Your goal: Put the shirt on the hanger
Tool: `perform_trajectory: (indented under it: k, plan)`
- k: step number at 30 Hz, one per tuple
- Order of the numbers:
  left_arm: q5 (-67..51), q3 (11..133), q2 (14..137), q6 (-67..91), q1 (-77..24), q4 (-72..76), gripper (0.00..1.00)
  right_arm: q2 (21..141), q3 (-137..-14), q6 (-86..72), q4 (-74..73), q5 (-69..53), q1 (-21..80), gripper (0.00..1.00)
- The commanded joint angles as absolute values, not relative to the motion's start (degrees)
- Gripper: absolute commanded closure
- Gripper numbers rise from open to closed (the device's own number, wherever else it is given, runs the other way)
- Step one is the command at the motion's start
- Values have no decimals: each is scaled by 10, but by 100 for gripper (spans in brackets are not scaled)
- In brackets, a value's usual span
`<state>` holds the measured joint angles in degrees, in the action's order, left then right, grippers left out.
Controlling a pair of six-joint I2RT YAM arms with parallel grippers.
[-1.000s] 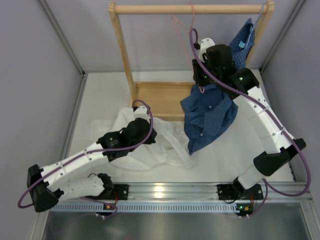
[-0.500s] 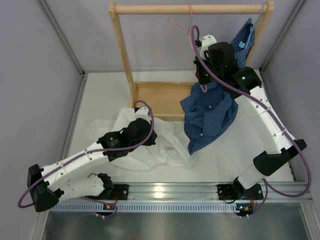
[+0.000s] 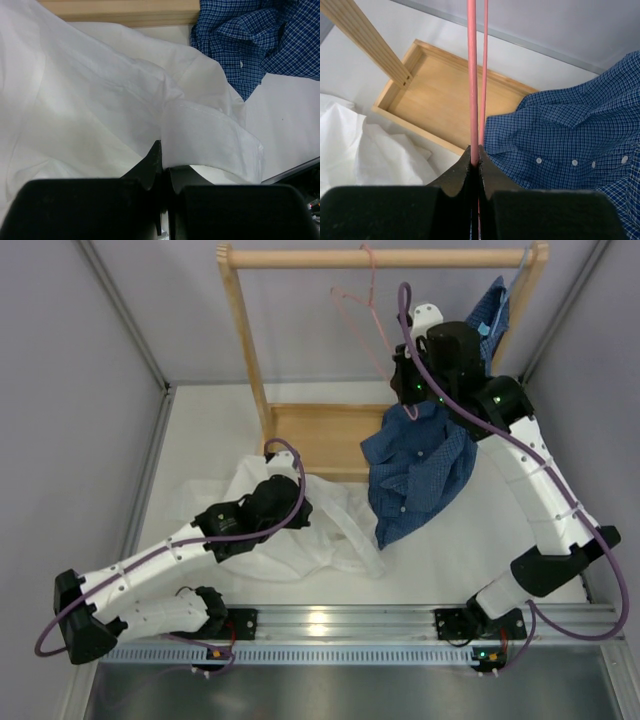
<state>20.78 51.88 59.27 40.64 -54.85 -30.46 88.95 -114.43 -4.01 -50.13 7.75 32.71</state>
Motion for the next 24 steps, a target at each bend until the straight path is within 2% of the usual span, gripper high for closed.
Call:
perform_trajectory:
  k: [1, 12, 18, 22, 24]
  plan:
    - [228, 555, 591, 413, -548, -302, 100, 853, -1169, -54, -439, 66, 318, 100]
    - [206, 548, 645, 406, -490, -302, 100, 820, -1157, -63, -379, 18, 318, 100]
    - [143, 517, 678, 397, -436, -265, 100, 801, -1155, -55, -366, 5, 318, 100]
    - [111, 530, 684, 385, -402, -254, 100, 763, -1115, -53, -414, -38, 318, 100]
    - [100, 545, 689, 377, -387, -255, 100, 704, -1035, -56, -425, -66, 318, 100]
